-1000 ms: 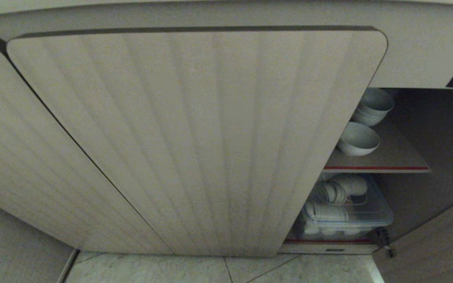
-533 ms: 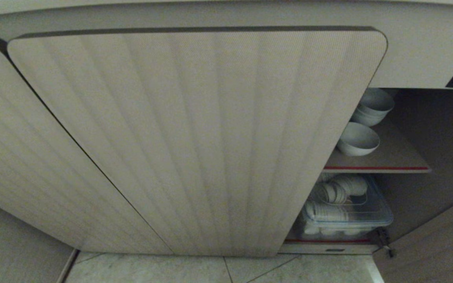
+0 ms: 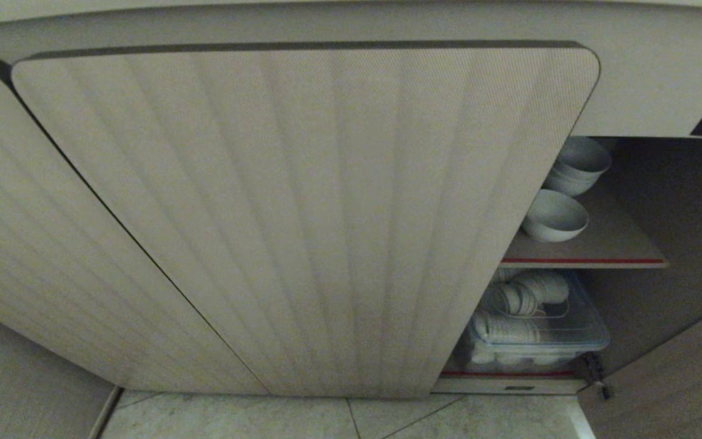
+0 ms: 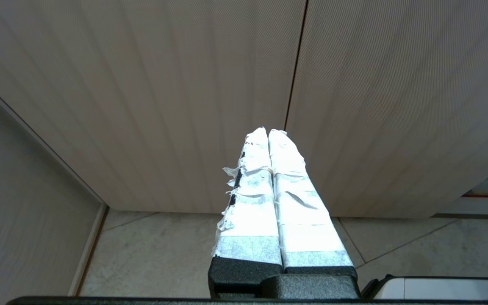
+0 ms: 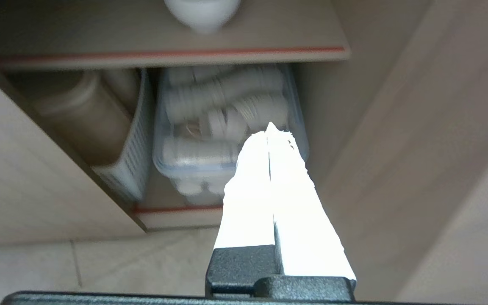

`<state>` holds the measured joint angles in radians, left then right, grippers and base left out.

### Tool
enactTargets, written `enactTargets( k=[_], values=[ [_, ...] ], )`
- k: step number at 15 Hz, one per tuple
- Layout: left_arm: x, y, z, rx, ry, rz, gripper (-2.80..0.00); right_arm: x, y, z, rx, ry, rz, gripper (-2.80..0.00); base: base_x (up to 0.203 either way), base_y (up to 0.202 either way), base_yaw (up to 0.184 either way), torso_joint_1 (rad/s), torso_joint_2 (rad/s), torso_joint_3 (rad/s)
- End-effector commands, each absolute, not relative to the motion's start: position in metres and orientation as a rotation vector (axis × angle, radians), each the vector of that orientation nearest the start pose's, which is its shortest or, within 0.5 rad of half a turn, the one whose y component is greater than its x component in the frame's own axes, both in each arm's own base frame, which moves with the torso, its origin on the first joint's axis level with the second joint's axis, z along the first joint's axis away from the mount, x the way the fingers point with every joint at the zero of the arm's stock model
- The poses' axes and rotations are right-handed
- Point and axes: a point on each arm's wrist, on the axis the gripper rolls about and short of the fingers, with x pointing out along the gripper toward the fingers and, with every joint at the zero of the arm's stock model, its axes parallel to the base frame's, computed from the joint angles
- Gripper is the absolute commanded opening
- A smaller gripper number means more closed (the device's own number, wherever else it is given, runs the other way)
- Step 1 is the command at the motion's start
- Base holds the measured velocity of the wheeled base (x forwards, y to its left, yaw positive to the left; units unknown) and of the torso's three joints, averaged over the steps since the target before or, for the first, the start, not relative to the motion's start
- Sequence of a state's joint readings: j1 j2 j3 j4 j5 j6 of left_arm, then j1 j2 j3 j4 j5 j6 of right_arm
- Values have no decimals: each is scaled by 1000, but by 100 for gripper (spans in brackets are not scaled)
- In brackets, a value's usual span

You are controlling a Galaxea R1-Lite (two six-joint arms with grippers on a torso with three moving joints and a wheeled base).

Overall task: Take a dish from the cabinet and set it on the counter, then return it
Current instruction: Close the cabinet door

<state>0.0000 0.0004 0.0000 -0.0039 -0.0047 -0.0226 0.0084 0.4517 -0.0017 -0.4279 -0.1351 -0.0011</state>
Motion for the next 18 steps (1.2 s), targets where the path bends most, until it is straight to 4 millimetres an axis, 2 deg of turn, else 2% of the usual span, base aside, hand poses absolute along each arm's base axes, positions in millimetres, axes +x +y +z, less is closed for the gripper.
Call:
enactTargets(
  k=[1,6,10,18],
  values=[
    [-23,0,76,-23,-5,-5,-280,10,-3,115,-10,-9,-132,-280,0,0,0,0,0,0],
    [-23,0,76,-23,-5,-5,-280,-9,-3,93,-46,31,-139,-280,0,0,0,0,0,0],
    [-23,0,76,-23,-5,-5,-280,-22,-1,78,-53,-6,-41,-280,0,0,0,0,0,0],
    [-23,0,76,-23,-5,-5,-280,-23,-1,76,-46,-2,-30,-280,0,0,0,0,0,0]
  ],
)
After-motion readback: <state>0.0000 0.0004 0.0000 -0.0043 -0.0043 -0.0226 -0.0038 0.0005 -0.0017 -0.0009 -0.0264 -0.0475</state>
